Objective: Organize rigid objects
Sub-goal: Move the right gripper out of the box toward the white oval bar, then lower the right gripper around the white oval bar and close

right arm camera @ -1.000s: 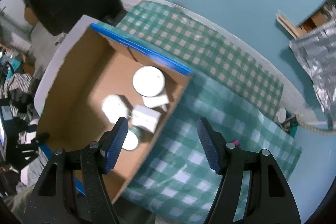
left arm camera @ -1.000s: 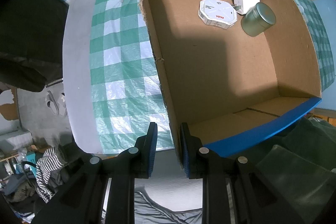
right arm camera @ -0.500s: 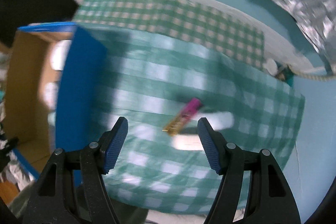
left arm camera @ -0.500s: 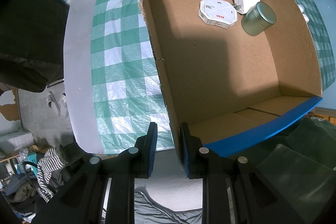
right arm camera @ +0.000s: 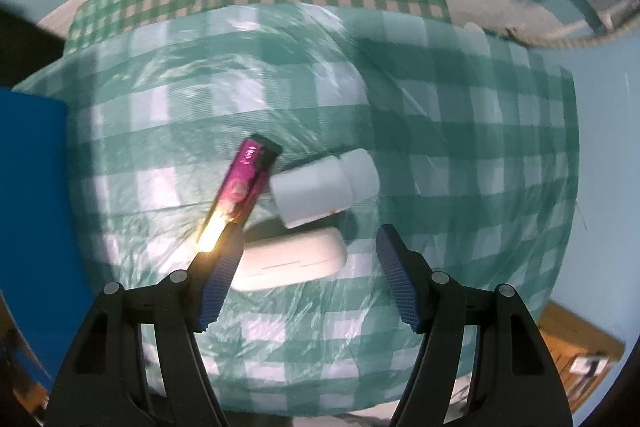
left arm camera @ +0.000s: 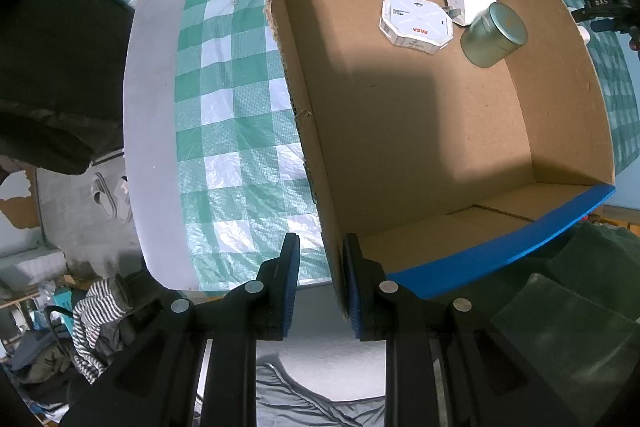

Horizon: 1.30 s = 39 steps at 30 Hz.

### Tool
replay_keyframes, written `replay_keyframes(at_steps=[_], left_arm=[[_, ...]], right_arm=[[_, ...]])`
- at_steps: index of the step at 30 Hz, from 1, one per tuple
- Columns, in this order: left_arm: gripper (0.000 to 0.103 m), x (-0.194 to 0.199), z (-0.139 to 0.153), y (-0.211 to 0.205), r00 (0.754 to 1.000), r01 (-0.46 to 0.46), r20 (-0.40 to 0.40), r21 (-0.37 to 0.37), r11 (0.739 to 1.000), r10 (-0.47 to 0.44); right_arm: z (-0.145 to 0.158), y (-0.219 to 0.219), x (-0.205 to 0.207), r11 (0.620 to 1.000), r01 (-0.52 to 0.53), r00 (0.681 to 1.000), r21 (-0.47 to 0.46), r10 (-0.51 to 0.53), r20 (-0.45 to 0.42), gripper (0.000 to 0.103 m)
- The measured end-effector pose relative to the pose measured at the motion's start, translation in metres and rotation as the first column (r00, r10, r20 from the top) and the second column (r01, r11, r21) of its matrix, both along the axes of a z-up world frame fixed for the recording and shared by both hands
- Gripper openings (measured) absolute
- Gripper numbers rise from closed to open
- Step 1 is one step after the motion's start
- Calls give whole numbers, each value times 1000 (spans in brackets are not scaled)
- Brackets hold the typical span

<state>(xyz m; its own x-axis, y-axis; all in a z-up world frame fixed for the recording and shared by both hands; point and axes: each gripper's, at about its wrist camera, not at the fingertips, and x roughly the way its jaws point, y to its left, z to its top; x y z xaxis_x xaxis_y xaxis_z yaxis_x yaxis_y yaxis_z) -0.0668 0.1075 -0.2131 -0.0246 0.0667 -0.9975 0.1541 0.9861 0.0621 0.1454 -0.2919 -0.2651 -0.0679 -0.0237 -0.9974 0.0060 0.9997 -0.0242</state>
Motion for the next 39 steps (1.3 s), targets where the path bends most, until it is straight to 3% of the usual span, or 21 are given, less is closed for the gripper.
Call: replay_keyframes(at_steps=[7, 18, 21, 25, 32, 34, 36, 39], left_arm=[[22, 0, 0, 0, 1000, 0, -1, 1, 1000, 0], [22, -1, -2, 2, 1000, -6, -2, -2, 1000, 6], [22, -1, -2, 2, 1000, -6, -2, -2, 1000, 6], [22, -1, -3, 2, 1000, -6, -3, -4, 1000, 6], [22, -2, -5, 0, 1000, 0, -5, -2, 1000, 0], [22, -3, -6, 0, 1000, -3, -6, -4, 1000, 3], [22, -2, -6, 0, 1000, -4, -6, -3, 1000, 4], [22, -2, -6, 0, 1000, -4, -6, -4, 1000, 4]], right_arm=[[-21, 0, -4, 1000, 23, 998, 1, -23, -50, 69], [-29, 0, -37, 1000, 14, 996, 20, -12, -86, 69], [-30, -9, -45, 999, 28, 997, 17, -26, -74, 69], [-27, -18, -53, 996, 31, 999, 84, -28, -43, 68], [-26, -15, -49, 994, 9, 1000, 111, -5, -28, 44], [-22, -7, -45, 996, -7, 1000, 91, 9, -18, 31], [-22, -8, -40, 996, -18, 1000, 82, 20, -22, 25], [-23, -4, -37, 996, -36, 999, 87, 39, -29, 25]])
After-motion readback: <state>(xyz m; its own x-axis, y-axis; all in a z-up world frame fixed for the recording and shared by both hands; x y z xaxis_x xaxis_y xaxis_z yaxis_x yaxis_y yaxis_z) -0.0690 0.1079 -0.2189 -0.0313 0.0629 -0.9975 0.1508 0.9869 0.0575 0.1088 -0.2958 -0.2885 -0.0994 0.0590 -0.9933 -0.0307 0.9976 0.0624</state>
